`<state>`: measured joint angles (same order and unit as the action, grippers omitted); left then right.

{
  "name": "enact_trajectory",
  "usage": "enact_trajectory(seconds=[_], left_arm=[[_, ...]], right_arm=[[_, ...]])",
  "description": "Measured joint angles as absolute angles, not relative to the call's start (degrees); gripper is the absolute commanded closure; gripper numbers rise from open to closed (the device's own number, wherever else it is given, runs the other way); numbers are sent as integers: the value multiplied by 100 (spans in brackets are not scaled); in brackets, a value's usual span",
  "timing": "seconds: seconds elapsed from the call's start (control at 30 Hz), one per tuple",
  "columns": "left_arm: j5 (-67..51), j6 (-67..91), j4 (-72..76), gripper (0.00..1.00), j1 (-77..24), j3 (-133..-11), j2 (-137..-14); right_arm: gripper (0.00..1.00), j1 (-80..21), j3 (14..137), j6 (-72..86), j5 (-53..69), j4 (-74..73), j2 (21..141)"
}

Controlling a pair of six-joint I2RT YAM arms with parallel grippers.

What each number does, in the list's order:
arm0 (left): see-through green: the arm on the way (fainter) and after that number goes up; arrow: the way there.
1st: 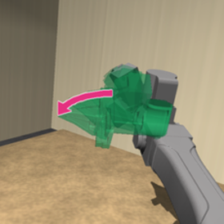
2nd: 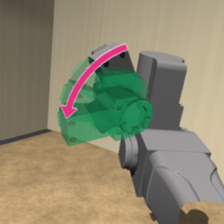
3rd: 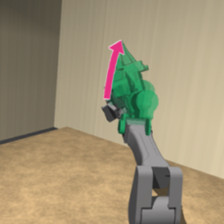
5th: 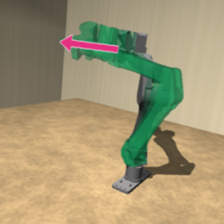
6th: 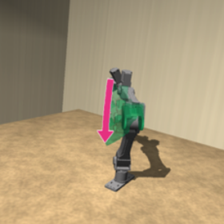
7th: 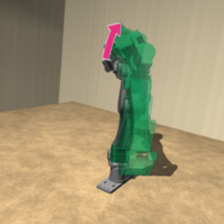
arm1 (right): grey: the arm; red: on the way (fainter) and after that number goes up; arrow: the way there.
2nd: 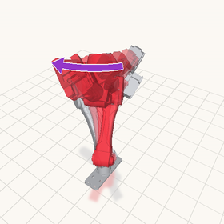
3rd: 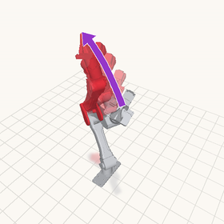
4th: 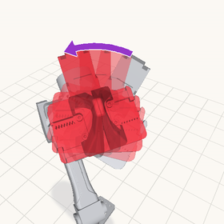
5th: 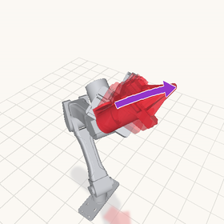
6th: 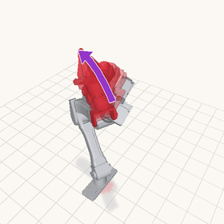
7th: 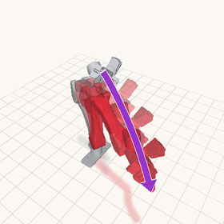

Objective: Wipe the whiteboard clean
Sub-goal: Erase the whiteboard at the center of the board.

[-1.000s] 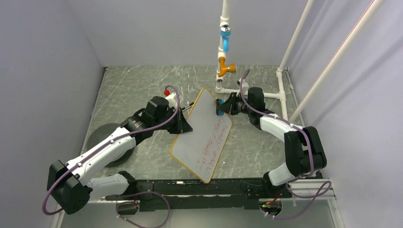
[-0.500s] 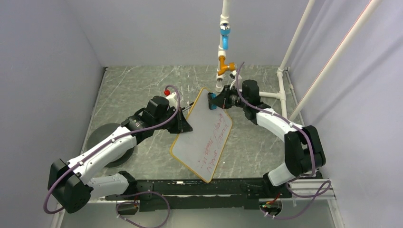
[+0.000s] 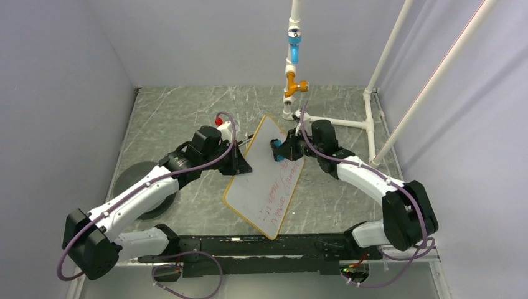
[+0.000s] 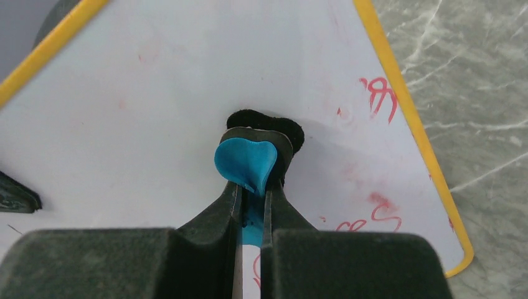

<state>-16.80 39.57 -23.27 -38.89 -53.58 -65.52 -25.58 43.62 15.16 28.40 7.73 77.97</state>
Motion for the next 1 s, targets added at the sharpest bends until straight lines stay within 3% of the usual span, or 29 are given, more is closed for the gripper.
enact_trajectory(seconds=[0.4,0.63,1.0], left_arm=[[-1848,3809,-2285,100,-3872,-5398,-6624],[-1911,3660,-2436,100,-3870,-5599,-6777],[-1990,3470,-2517,100,-3865,-5793,-6952]], right_arm=[[100,-1898,4779,1562,2064,694,8291],[100,-2115,4254,1199,2049,489,7795],[100,-2353,5253,1013,1820,471,8016]])
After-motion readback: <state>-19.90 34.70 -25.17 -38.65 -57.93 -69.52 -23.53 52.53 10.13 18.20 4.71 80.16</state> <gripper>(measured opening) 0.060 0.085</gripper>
